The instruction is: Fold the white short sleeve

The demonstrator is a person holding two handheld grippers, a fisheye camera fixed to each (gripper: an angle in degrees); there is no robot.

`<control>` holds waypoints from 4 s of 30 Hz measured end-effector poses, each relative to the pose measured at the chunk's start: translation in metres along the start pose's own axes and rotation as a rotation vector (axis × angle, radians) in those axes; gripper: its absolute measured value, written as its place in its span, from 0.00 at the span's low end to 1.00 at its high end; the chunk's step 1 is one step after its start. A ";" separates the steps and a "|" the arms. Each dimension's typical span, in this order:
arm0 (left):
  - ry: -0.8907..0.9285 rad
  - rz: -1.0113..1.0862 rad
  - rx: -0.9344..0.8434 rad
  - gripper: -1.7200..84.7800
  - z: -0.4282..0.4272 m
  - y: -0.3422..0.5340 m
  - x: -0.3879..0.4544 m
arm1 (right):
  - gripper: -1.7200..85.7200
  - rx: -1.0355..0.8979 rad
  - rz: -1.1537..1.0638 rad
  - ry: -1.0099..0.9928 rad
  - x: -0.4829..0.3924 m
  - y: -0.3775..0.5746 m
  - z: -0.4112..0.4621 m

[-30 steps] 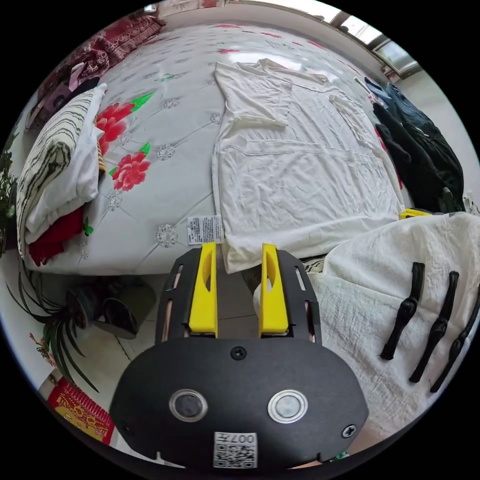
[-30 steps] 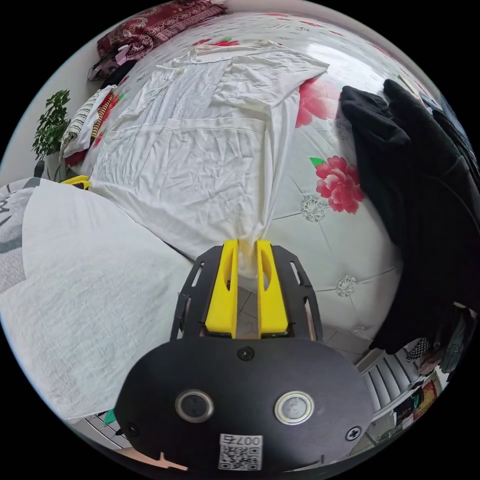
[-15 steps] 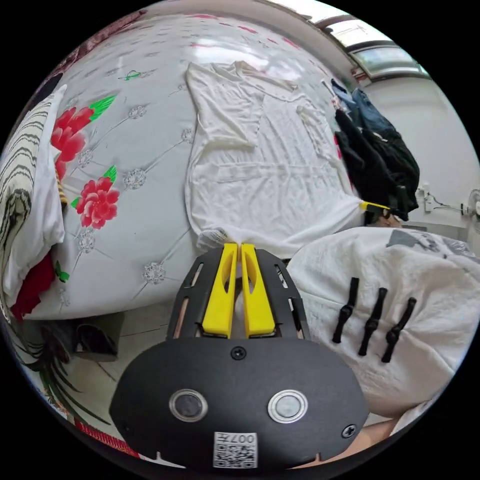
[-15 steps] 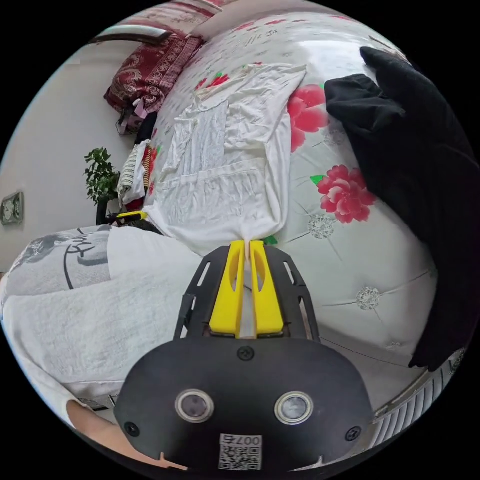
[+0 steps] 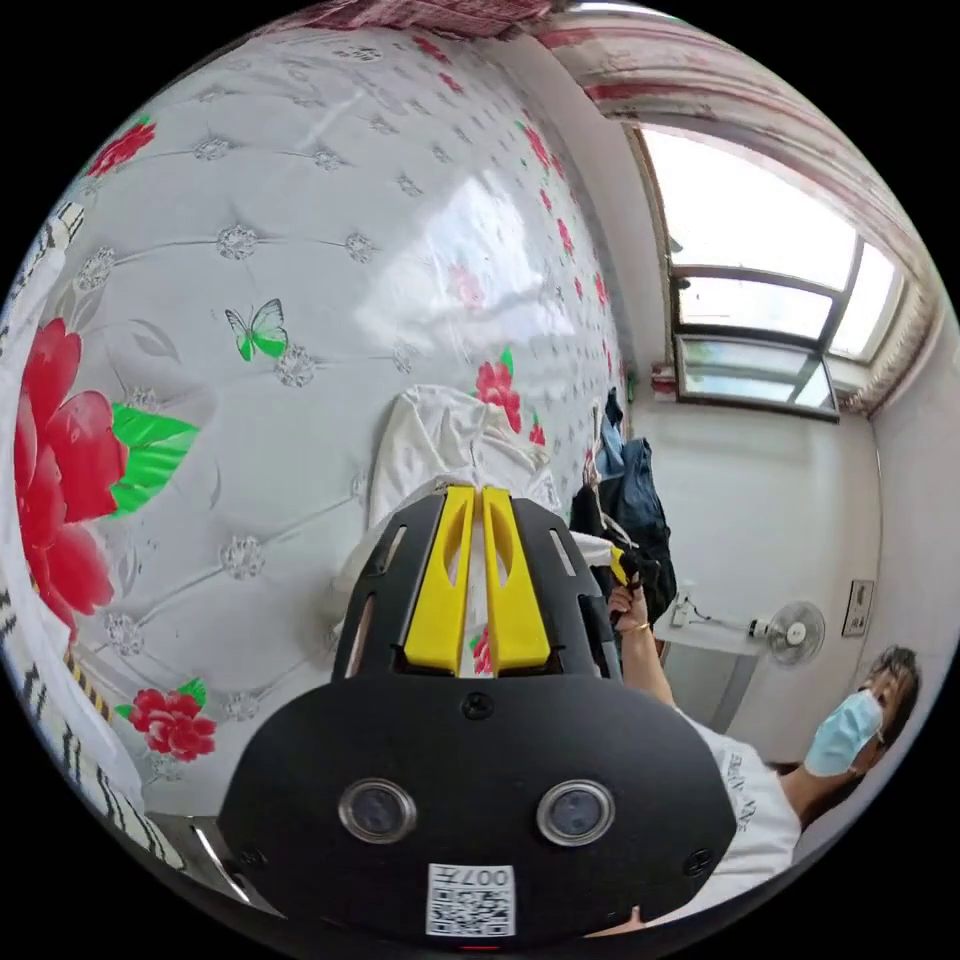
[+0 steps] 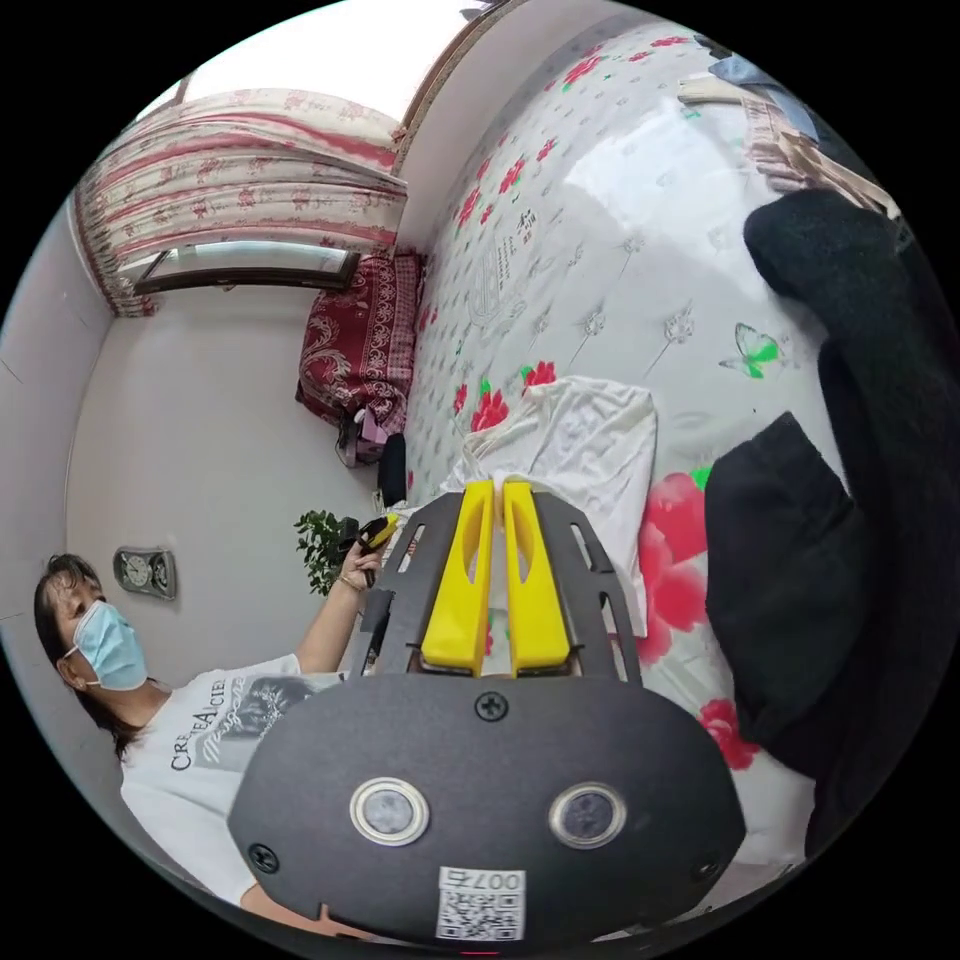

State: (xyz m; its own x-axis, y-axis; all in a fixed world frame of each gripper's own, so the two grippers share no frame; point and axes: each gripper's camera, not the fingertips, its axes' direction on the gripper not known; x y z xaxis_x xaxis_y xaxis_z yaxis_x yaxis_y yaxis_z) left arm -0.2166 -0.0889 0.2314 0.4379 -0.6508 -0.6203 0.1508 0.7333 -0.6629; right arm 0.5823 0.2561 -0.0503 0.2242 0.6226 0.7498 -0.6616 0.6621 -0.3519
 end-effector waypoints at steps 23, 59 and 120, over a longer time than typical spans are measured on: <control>-0.536 0.447 0.034 0.13 0.087 -0.006 0.060 | 0.08 -0.205 -0.607 0.764 -0.048 0.044 0.218; -0.689 0.595 0.014 0.10 0.174 -0.002 0.093 | 0.02 -0.189 -0.255 0.567 0.028 -0.043 0.254; -0.175 -0.067 0.161 0.13 0.003 0.173 -0.030 | 0.02 -0.129 -0.588 0.325 -0.042 0.036 0.147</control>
State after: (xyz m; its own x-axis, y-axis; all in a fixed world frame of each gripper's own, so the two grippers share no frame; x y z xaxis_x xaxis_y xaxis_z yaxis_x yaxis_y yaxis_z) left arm -0.2013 0.0585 0.1365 0.5669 -0.6652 -0.4858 0.3175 0.7207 -0.6163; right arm 0.4442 0.1921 -0.0121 0.7371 0.2242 0.6374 -0.2782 0.9604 -0.0162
